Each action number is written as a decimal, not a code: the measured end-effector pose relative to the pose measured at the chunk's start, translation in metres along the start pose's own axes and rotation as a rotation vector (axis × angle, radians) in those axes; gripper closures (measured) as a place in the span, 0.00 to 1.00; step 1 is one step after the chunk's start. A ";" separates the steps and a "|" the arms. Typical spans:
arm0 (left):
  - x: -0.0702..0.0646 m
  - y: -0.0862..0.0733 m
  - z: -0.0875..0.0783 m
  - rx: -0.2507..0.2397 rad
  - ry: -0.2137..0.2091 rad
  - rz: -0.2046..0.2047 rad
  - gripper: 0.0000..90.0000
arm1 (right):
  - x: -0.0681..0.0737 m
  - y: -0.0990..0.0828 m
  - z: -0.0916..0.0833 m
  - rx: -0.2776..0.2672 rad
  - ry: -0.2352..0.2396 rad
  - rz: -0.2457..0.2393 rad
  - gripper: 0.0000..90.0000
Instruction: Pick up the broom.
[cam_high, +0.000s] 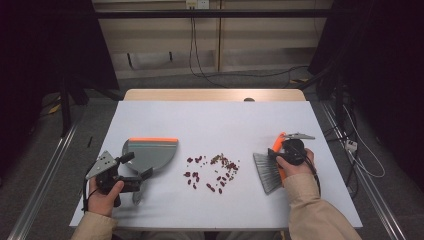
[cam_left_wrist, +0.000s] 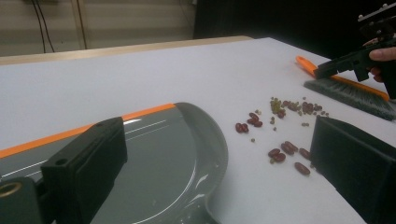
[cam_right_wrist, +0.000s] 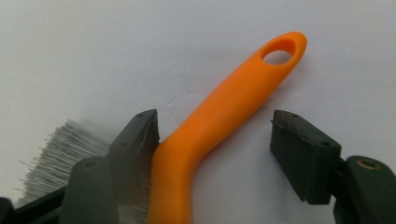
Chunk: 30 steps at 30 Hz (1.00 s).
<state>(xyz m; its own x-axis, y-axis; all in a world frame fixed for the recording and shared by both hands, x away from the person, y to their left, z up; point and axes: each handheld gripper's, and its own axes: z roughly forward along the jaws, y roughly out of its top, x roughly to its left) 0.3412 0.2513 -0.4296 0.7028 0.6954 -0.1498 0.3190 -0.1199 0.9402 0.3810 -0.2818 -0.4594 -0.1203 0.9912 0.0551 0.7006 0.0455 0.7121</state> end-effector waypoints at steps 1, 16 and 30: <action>0.000 0.000 0.000 0.000 0.001 0.000 0.05 | 0.001 0.000 0.000 -0.001 -0.004 -0.005 0.40; 0.000 0.000 0.000 -0.003 0.003 -0.001 0.05 | 0.016 0.001 -0.003 0.036 -0.010 -0.008 0.65; -0.002 0.000 -0.001 -0.003 0.002 0.003 0.05 | 0.019 0.009 -0.002 0.120 0.012 0.001 0.75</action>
<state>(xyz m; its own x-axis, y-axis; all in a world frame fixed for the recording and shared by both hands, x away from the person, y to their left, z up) 0.3398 0.2505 -0.4289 0.7026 0.6963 -0.1466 0.3152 -0.1198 0.9414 0.3830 -0.2631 -0.4506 -0.1278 0.9897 0.0647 0.7800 0.0600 0.6229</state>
